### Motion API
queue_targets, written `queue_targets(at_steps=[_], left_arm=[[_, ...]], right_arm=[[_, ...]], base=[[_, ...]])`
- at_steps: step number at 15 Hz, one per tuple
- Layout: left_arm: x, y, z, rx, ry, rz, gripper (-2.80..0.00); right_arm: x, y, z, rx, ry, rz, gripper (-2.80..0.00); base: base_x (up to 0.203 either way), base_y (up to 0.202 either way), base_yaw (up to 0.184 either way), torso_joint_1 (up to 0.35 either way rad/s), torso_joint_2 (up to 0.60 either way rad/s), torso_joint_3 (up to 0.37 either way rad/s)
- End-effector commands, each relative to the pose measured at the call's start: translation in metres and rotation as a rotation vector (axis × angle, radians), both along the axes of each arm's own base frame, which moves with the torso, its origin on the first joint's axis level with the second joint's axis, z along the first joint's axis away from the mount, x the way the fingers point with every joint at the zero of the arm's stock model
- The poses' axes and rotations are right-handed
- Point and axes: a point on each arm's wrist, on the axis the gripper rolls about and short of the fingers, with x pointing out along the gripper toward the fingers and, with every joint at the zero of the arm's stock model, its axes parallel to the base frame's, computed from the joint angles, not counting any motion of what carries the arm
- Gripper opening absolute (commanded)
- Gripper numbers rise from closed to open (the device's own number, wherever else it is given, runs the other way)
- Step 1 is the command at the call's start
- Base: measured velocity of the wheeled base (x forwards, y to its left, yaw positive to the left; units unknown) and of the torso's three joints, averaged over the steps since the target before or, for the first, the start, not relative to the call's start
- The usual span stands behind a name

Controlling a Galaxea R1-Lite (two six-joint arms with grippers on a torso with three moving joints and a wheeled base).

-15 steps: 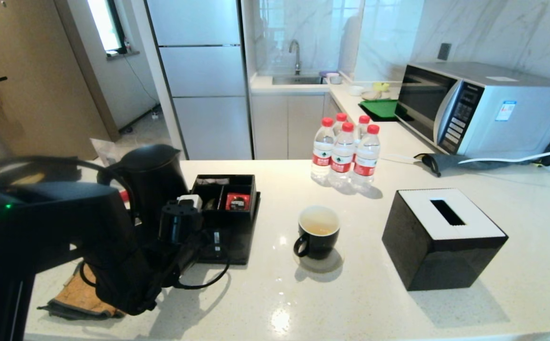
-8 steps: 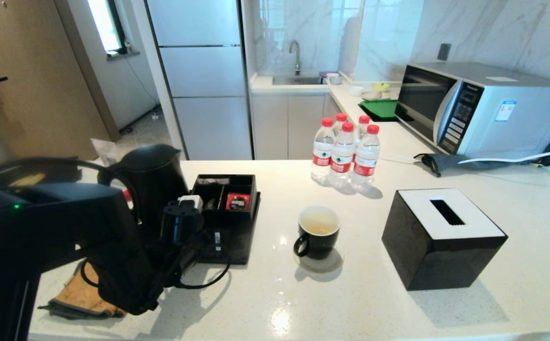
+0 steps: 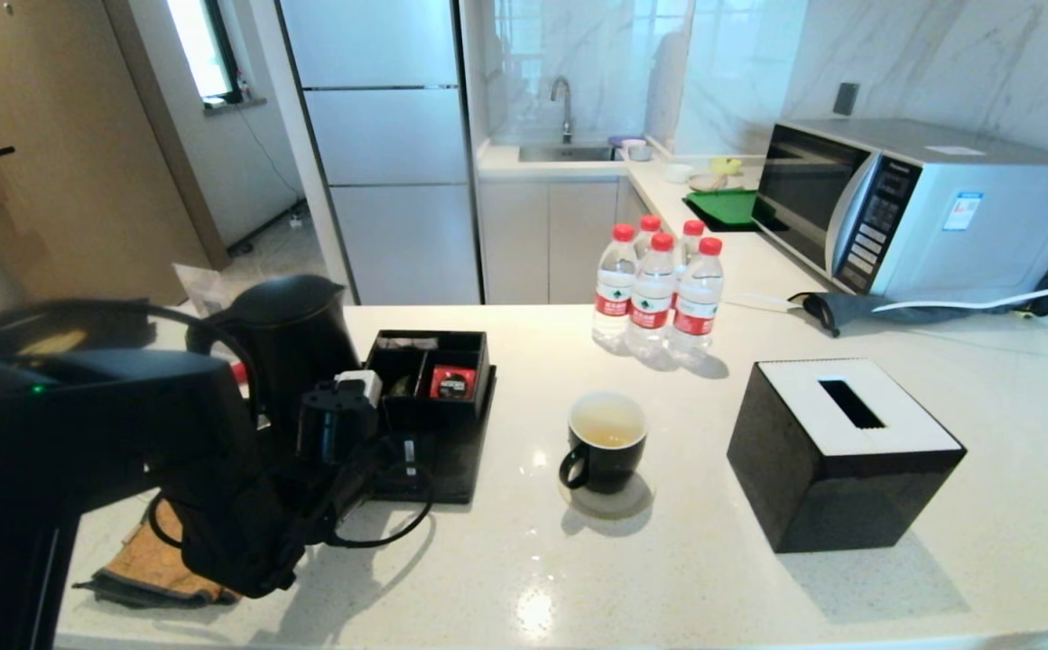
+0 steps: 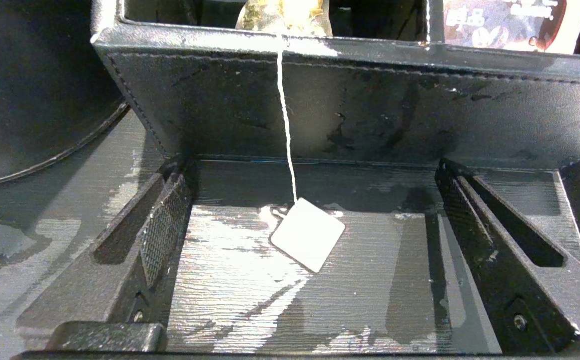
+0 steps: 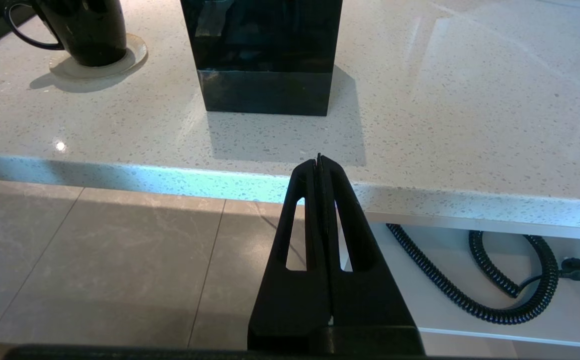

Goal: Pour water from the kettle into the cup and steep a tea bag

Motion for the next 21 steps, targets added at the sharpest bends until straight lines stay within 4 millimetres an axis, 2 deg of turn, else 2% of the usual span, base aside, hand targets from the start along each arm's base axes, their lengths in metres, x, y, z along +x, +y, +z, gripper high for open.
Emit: queue_targets(at_steps=[1,17,18,21], left_arm=[[0.0011,0.0004,-0.0006,-0.004,-0.003,0.002,0.00],[-0.0024,0.0015,-0.0019,0.004,0.007,-0.002,0.00],[-0.0026,0.0017,-0.0017,0.008,-0.004,-0.005,-2.80],[-0.0030,0.0022,-0.0049,0.007,-0.013,-0.004,-2.80]], right_arm=[[0.0001,0.0000,-0.0001,-0.001,0.002,0.001,-2.80],[0.0001,0.0000,-0.0001,-0.001,0.002,0.001,-2.80],[0.0001,0.0000,-0.0001,-0.001,0.002,0.001,-2.80],[0.0001,0.0000,-0.0001,-0.001,0.002,0.001,-2.80]], base=[[0.000,0.000,0.000,0.000,0.00,0.000],[0.000,0.000,0.000,0.000,0.00,0.000],[0.000,0.000,0.000,0.000,0.00,0.000],[0.000,0.000,0.000,0.000,0.00,0.000]])
